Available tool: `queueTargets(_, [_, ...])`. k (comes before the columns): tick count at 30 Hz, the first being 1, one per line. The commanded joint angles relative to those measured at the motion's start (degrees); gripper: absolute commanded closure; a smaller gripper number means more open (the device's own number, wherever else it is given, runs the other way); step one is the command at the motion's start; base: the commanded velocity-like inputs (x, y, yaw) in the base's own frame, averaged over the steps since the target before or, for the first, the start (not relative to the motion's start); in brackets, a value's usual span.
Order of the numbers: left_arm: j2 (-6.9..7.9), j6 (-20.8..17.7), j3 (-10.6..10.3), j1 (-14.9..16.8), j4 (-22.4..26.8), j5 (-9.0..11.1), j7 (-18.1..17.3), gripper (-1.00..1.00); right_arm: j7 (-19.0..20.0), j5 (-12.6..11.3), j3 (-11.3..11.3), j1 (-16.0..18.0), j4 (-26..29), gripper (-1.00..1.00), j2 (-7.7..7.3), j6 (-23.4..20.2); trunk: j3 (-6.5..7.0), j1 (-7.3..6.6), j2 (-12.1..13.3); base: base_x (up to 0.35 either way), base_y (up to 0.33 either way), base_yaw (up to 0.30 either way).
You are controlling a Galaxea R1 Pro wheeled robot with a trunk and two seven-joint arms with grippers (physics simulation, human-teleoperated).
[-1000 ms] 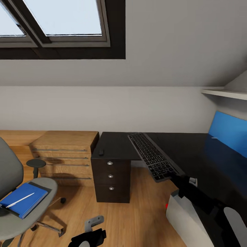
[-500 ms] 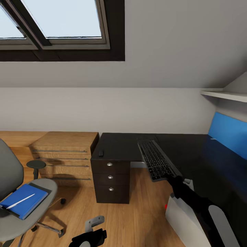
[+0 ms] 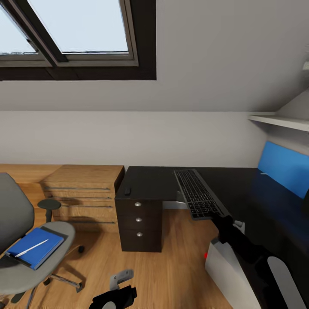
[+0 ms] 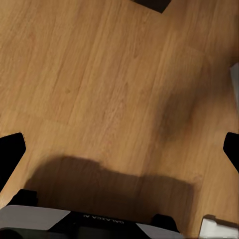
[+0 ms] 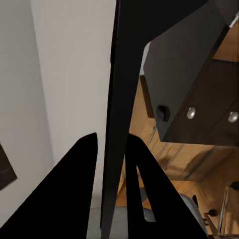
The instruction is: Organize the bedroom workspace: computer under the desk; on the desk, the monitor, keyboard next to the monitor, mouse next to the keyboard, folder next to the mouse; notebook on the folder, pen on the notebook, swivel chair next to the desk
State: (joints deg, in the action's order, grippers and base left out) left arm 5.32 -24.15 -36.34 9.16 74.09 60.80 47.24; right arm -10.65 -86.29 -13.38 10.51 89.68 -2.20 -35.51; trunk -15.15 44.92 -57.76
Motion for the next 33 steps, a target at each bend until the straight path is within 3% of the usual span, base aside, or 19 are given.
queueTargets(1, [0.05,-0.11,-0.14,0.07,0.09,0.28,0.4,-1.0,-0.45,-0.8,-0.1,0.04,0.06,1.0,-0.01,-0.25,0.1,-0.25,0.36,-0.318,0.0,0.0])
queueTargets(14, [0.04,-0.16,-0.05,0.07,0.09,0.29,0.4,-1.0,-0.39,-0.92,-0.29,0.04,0.06,1.0,0.02,-0.52,2.44,-3.11,5.57,-0.247,-0.01,0.0])
queueTargets(19, [-0.81,-0.2,-0.05,0.07,0.09,0.28,0.56,-1.0,-0.42,-0.97,-0.19,0.04,0.04,1.0,-0.03,-0.53,3.34,-4.21,7.58,-0.288,-0.197,0.0])
queueTargets(33, [-0.93,-0.18,0.02,0.07,0.09,0.2,0.57,-1.0,-0.42,-0.98,-0.15,0.04,-0.06,1.0,-0.04,-0.53,5.85,-7.28,13.19,-0.277,-0.236,0.0])
